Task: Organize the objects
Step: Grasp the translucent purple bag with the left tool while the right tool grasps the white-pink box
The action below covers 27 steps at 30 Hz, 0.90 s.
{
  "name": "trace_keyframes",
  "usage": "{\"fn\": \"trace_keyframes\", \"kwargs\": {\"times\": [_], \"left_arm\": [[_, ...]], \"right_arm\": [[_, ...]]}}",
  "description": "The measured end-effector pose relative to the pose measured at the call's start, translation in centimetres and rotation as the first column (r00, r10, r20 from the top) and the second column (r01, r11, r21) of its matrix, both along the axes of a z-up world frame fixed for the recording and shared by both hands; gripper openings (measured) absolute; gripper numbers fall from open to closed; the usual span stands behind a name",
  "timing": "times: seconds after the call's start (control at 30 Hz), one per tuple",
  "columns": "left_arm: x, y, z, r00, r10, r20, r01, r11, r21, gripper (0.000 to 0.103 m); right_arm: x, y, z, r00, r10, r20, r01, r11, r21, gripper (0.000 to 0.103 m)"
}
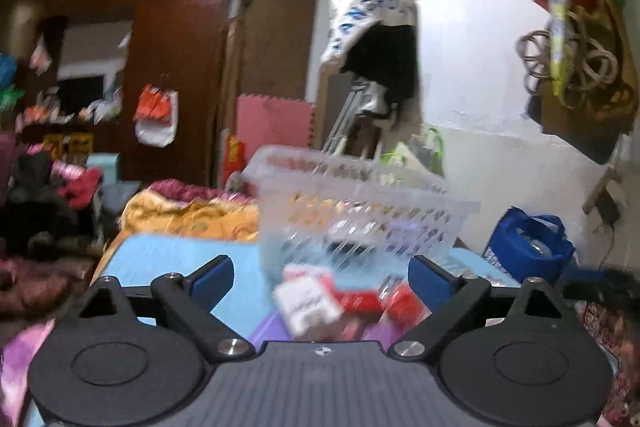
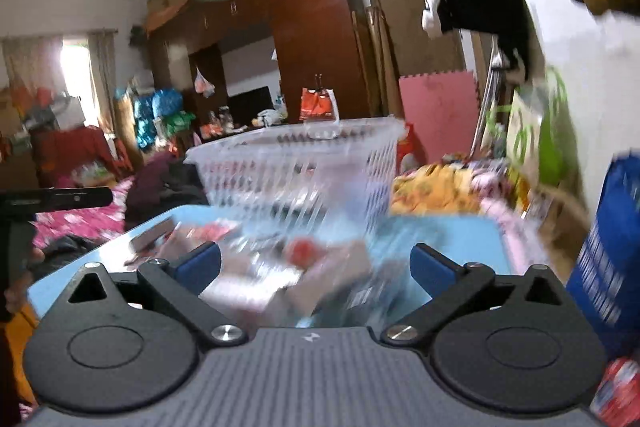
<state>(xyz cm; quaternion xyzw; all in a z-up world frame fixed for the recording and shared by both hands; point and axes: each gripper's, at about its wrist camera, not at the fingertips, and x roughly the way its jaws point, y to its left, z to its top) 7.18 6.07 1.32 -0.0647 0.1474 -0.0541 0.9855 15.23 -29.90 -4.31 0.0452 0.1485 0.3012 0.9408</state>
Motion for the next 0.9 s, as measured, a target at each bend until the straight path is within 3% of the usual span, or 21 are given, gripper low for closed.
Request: {"fn": "trace_keyframes", "kwargs": {"times": [0.1, 0.23, 0.5, 0.67, 0.73, 0.83, 0.87, 0.9], "left_arm": [[1.1, 0.2, -0.6, 0.999, 0.017, -0.037, -0.016, 1.000, 0.012, 0.095], [3.2, -0.3, -1.2, 0.997, -0.007, -0.075, 0.009, 1.000, 0.018, 0.094], [2.1, -0.4, -2.7, 0.998, 0.043, -0.047, -0.041, 0.999, 0.025, 0.094], [-0.6, -4.2, -1.9, 0.998, -0.057, 0.023, 0.053, 0.990, 0.133, 0.095], [-1.1, -6.3, -1.8, 0.996, -0.089, 0.024, 0.082, 0.977, 0.198, 0.093], [-1.4, -8.0, -2.0, 0.991, -0.130, 0.014, 0.123, 0.966, 0.228, 0.092], [-1.4, -8.2, -2.1, 0.991, -0.134, 0.012, 0.128, 0.964, 0.232, 0.092], [-1.3, -8.5, -2.2, 0.991, -0.137, 0.007, 0.131, 0.962, 0.240, 0.092]], "right_arm": [[-0.5, 1.3, -1.0, 1.000, 0.028, 0.002, -0.028, 1.000, -0.009, 0.103], [-0.5, 4.4, -1.0, 0.999, 0.045, 0.028, -0.041, 0.993, -0.114, 0.103], [0.4, 7.6, -1.7, 0.998, 0.056, -0.001, -0.055, 0.980, -0.189, 0.091], [-0.5, 8.4, -1.9, 0.999, 0.026, 0.020, -0.021, 0.969, -0.246, 0.089], [-0.6, 9.1, -2.0, 1.000, 0.006, 0.018, -0.001, 0.961, -0.276, 0.086], [-0.9, 10.2, -1.9, 0.999, -0.006, 0.037, 0.017, 0.948, -0.317, 0.085], [-1.0, 10.3, -1.9, 0.999, -0.009, 0.044, 0.023, 0.946, -0.323, 0.081], [-1.0, 10.2, -1.9, 0.999, -0.017, 0.051, 0.033, 0.945, -0.325, 0.070]]}}
